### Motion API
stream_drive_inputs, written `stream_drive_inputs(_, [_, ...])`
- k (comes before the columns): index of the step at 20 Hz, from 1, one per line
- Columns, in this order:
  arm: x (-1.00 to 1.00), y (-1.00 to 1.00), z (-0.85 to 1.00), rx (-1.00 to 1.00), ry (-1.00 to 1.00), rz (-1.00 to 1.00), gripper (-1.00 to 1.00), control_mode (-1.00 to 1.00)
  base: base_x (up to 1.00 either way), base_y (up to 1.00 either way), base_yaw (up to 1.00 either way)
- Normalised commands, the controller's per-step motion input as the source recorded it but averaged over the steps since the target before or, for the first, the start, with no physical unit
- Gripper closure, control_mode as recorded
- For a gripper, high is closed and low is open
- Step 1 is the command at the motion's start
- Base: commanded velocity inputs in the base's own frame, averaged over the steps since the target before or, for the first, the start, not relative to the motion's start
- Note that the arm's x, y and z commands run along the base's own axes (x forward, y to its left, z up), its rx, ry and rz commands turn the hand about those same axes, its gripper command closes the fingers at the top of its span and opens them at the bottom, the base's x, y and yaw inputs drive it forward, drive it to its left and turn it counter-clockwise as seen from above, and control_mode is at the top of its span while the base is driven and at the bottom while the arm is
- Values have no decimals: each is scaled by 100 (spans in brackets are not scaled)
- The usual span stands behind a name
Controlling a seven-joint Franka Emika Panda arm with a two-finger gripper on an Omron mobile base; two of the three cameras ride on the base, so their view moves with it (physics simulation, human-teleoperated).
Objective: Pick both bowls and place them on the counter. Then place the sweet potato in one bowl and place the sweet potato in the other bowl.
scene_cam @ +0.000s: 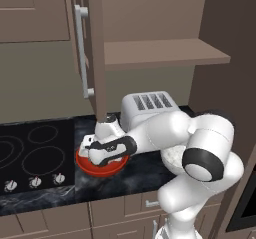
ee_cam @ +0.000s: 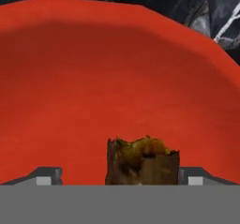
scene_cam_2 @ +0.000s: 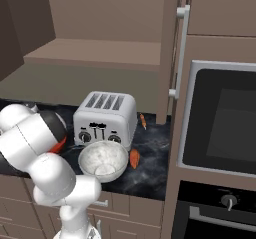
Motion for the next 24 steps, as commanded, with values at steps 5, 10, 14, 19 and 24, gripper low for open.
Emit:
stream_drive_inputs(5, [-6,-6,27,-2,0,0,-100,-100,0,0,0])
stream_drive_inputs(10, [-24,-12,30,0,-1,0,-100,-100,0,0,0])
stream_drive_inputs(14, [-35,-13,28,0,0,0,-100,-100,0,0,0])
stream_drive_inputs(19, [-42,-22,22,0,-1,-1,-100,-100,0,0,0])
stream_drive_inputs(24, [-46,-22,24,0,-3,-11,-100,-100,0,0,0])
